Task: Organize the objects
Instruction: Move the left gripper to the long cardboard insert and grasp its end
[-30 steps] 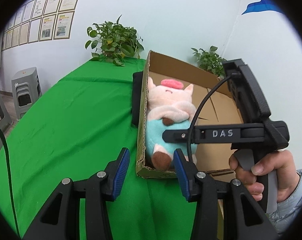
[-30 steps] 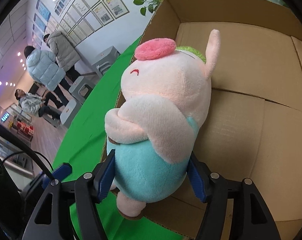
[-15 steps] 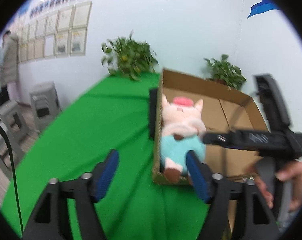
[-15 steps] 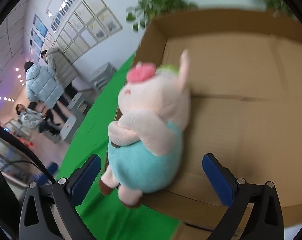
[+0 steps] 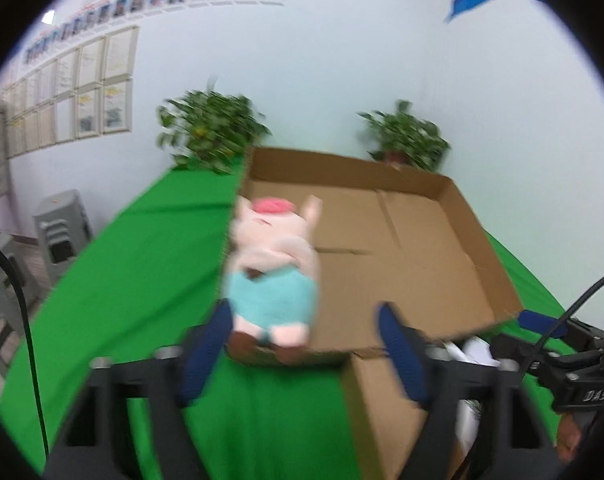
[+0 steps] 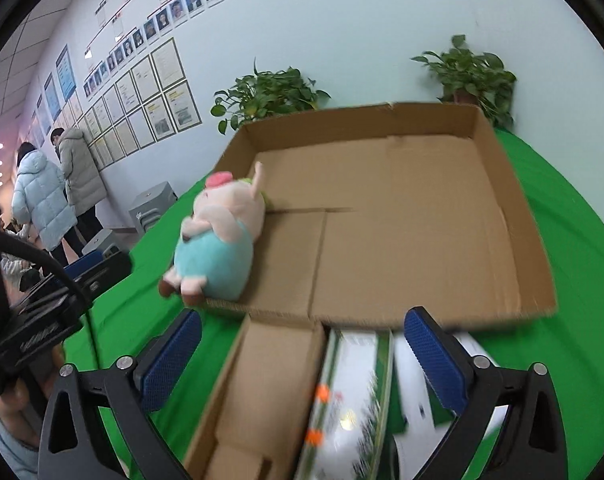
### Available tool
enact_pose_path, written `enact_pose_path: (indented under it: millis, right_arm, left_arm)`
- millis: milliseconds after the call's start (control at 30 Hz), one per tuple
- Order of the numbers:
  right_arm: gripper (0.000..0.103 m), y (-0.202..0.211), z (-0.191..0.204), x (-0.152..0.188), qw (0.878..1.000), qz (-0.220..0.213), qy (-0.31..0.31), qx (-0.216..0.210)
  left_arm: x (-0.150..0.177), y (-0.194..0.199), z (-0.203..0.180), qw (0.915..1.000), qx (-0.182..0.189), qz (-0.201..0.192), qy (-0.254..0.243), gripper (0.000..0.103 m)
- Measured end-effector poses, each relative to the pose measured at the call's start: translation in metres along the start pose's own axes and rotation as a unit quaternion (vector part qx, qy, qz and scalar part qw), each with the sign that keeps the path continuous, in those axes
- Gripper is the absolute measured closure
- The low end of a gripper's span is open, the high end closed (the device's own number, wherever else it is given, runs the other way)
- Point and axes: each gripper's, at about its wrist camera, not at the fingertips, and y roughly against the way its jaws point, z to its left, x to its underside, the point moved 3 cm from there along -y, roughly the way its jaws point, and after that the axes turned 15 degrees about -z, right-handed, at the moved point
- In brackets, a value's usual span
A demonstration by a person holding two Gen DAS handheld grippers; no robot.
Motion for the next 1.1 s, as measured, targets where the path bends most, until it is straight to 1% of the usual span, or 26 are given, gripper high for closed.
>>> enact_pose_path:
  millis: [33,67,100,133,167,200,233,267,300,333,367,400,433,467,533,600,667,767,867,933,1000,1033,1100]
  right_arm:
    - [0.026,-0.003,-0.006,0.002,1.000,0.002,0.000,0.002]
    - [0.046,-0.005,-0.009,0.008,1.000,0.006,0.001,0.007]
    - [0.071,0.002,-0.015,0.015,1.000,0.014,0.002,0.017]
    - [0.079,-0.008,-0.017,0.018,1.000,0.018,0.001,0.022]
    - [0.083,-0.005,-0.021,0.022,0.999,0.023,0.001,0.027]
    - [0.083,-0.004,-0.023,0.028,0.999,0.027,0.001,0.028]
    - [0.083,-0.009,-0.022,0.033,0.999,0.029,0.001,0.027]
    - [0.083,-0.010,-0.021,0.036,0.999,0.030,0.001,0.026]
    - [0.078,-0.004,-0.024,0.038,0.999,0.028,-0.001,0.024]
    - [0.069,-0.013,-0.021,0.039,0.999,0.028,-0.004,0.024]
    - [0.037,-0.014,-0.022,0.040,0.999,0.029,-0.009,0.026]
    - [0.004,-0.015,-0.025,0.040,0.999,0.030,-0.016,0.028]
    - [0.000,-0.012,-0.030,0.041,0.999,0.025,-0.029,0.028]
    - [0.001,-0.014,-0.030,0.040,0.999,0.019,-0.037,0.026]
    - [0.001,-0.012,-0.034,0.041,0.998,0.023,-0.047,0.022]
    - [0.001,-0.010,-0.033,0.045,0.998,0.030,-0.047,0.016]
    - [0.001,-0.007,-0.029,0.050,0.999,0.036,-0.040,0.005]
    - [0.001,0.006,-0.018,0.063,0.998,0.046,-0.025,-0.041]
    - [0.003,0.023,-0.001,0.085,0.993,0.064,0.000,-0.098]
    - [0.008,0.033,0.006,0.098,0.990,0.073,0.007,-0.120]
    - [0.017,0.039,0.008,0.109,0.988,0.083,-0.007,-0.132]
    - [0.020,0.040,0.007,0.112,0.988,0.087,-0.013,-0.131]
    - [0.040,0.041,0.005,0.120,0.988,0.092,-0.018,-0.123]
  left_arm:
    - [0.006,-0.003,-0.008,0.9997,0.017,0.018,-0.004,0.087]
    - [0.012,-0.005,-0.014,0.9991,0.024,0.035,-0.005,0.101]
    - [0.017,-0.007,-0.020,0.9986,0.026,0.045,-0.005,0.101]
    - [0.022,-0.007,-0.026,0.9982,0.031,0.052,-0.004,0.101]
    - [0.024,-0.006,-0.031,0.9979,0.036,0.053,-0.007,0.101]
    - [0.025,-0.004,-0.034,0.9979,0.037,0.053,-0.010,0.101]
    - [0.026,-0.003,-0.036,0.9980,0.034,0.052,-0.013,0.097]
    - [0.027,-0.002,-0.038,0.9981,0.026,0.054,-0.016,0.083]
    - [0.029,-0.002,-0.038,0.9980,0.019,0.057,-0.018,0.062]
    - [0.029,-0.001,-0.036,0.9982,0.014,0.056,-0.016,0.053]
    - [0.028,0.000,-0.035,0.9984,0.015,0.053,-0.011,0.040]
    - [0.028,0.002,-0.032,0.9985,0.022,0.050,0.001,0.032]
    - [0.029,0.004,-0.031,0.9982,0.028,0.051,0.010,0.030]
    - [0.029,0.005,-0.031,0.9977,0.035,0.056,0.018,0.030]
    - [0.034,0.004,-0.031,0.9959,0.049,0.073,0.021,0.030]
    - [0.040,0.004,-0.032,0.9953,0.048,0.082,0.017,0.030]
    - [0.047,0.005,-0.028,0.9939,0.052,0.093,0.028,0.030]
    - [0.059,0.007,-0.023,0.9904,0.063,0.111,0.054,0.030]
    - [0.071,0.013,-0.020,0.9864,0.077,0.127,0.072,0.030]
    - [0.078,0.020,-0.019,0.9836,0.088,0.134,0.083,0.031]
    - [0.084,0.028,-0.017,0.9810,0.098,0.142,0.089,0.031]
    - [0.086,0.030,-0.016,0.9800,0.101,0.147,0.090,0.031]
    - [0.087,0.037,-0.012,0.9771,0.112,0.154,0.093,0.038]
